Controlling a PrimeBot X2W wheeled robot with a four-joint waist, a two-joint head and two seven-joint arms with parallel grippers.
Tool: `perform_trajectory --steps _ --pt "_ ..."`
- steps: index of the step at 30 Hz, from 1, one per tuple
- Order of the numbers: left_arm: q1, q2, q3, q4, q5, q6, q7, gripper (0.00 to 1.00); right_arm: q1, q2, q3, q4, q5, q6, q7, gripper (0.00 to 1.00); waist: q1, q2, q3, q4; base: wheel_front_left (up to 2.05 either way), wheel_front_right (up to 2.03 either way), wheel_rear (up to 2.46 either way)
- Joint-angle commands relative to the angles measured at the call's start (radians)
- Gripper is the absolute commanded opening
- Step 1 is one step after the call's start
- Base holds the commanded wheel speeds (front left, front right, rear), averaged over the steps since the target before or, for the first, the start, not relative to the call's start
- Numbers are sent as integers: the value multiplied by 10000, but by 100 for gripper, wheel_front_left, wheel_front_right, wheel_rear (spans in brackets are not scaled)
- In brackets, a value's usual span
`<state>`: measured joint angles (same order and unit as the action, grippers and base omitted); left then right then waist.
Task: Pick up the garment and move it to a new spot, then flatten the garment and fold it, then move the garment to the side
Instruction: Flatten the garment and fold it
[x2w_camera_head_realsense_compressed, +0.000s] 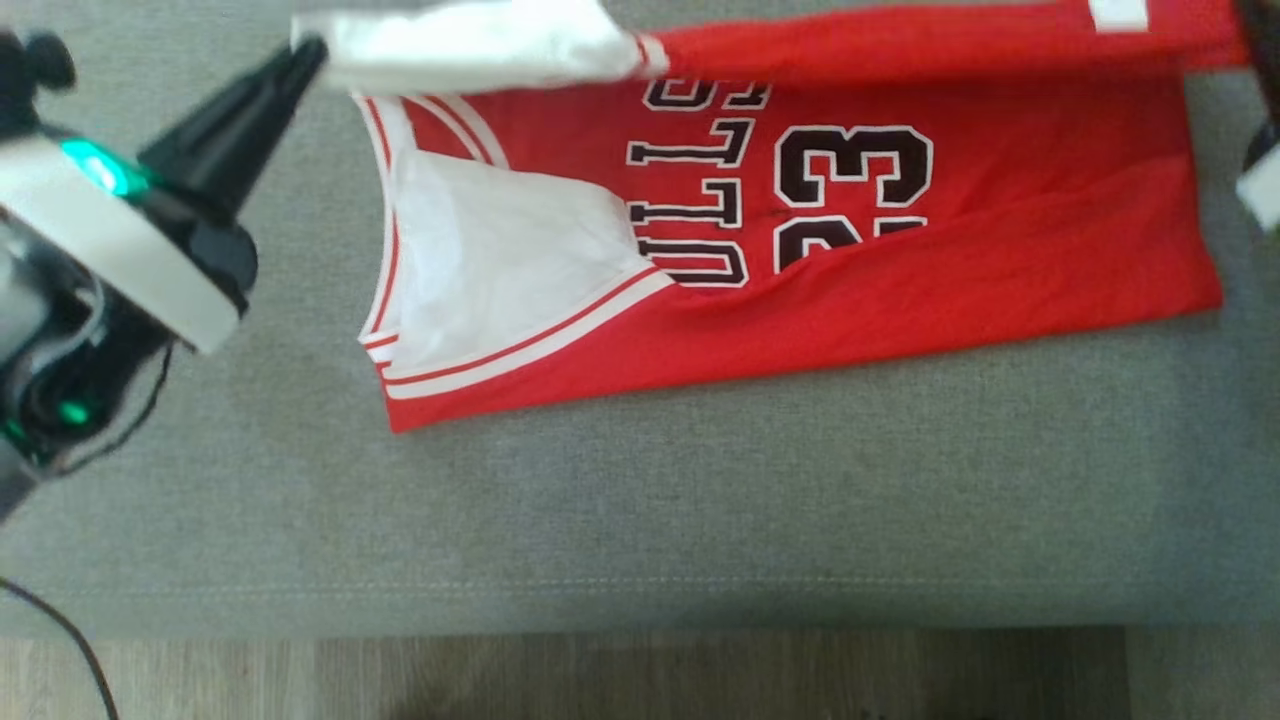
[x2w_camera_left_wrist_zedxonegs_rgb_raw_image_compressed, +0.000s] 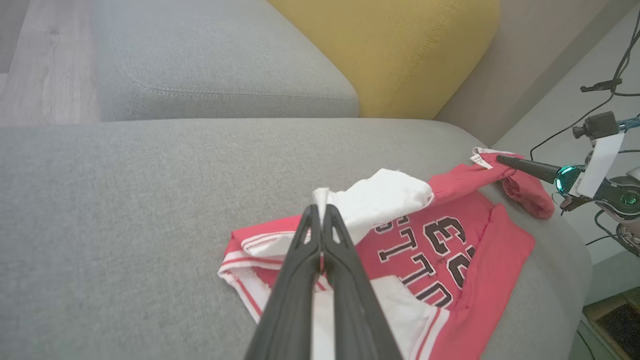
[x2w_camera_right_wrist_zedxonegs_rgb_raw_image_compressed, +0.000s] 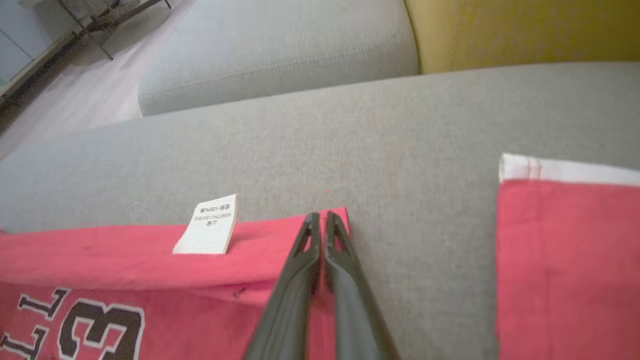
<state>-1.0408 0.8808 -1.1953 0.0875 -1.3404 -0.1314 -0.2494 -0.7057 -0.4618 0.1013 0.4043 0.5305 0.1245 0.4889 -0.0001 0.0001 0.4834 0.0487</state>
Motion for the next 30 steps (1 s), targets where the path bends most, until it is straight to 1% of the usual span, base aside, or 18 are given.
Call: perform_trajectory --steps 1,7,9,14,18,21,28,30 --pt "-65 578 548 -208 -106 25 -121 0 317 -204 -113 -516 -150 62 53 0 1 -1 -99 58 0 0 0" --pt "811 792 341 -622 -41 65 -122 0 1524 -69 -536 -1196 -247 62 407 0 1 -1 -347 156 0 0 0" --pt "1066 824 173 -728 71 151 -119 0 1846 -28 -637 -1424 -286 62 508 0 1 -1 -398 166 0 0 0" --pt "1475 715 -78 -754 215 309 -119 0 2294 83 -834 -1716 -379 62 676 0 1 -1 -434 168 0 0 0" --pt "1744 400 -151 -547 293 450 -120 0 2524 325 -1069 -1751 -383 62 829 0 1 -1 -368 188 0 0 0" --pt "1889 143 -146 -316 344 510 -121 0 2600 418 -1213 -1639 -595 62 874 0 1 -1 -284 200 0 0 0" --pt "2306 -492 -44 452 382 570 -122 0 2615 789 -1336 -1277 -818 62 892 0 1 -1 -285 208 0 0 0" --pt "2450 -718 183 665 448 678 -123 0 2627 864 -1361 -1227 -843 62 772 47 1 -1 -387 199 0 0 0"
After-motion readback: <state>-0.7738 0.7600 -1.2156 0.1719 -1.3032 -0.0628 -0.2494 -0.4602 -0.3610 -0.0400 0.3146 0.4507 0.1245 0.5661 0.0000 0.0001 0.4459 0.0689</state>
